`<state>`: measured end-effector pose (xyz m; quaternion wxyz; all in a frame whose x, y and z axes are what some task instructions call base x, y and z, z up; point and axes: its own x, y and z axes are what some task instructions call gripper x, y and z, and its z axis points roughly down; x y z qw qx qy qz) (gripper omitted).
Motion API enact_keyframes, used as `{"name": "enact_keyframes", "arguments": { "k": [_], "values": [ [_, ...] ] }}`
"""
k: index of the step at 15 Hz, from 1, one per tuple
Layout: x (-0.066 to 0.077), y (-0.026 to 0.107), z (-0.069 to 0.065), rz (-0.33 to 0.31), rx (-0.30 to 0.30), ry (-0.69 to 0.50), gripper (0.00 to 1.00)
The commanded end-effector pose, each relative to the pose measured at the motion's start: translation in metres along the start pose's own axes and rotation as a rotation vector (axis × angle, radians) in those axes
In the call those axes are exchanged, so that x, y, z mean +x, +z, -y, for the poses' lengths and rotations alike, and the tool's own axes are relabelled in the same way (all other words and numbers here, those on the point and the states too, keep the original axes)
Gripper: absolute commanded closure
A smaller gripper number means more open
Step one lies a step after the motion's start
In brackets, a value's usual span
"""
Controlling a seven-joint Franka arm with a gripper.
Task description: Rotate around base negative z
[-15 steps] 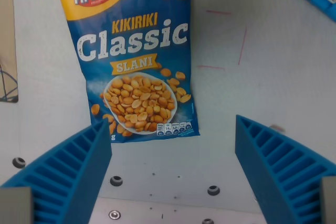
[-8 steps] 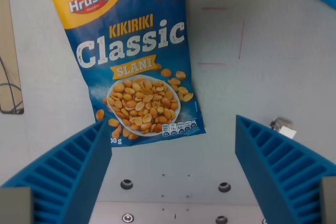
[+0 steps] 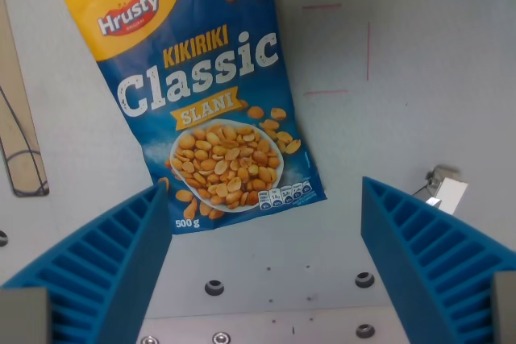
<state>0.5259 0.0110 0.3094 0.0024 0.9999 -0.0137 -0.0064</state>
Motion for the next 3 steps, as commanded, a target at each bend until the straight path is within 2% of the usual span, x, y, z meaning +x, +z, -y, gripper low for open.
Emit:
{"name": "enact_keyframes", "arguments": {
  "k": [1, 3],
  "values": [
    [0.0001, -0.002, -0.0002, -0.002, 0.007, 0.172, 0.0],
    [0.0001, -0.002, -0.0002, -0.002, 0.007, 0.198, 0.0]
  ]
}}
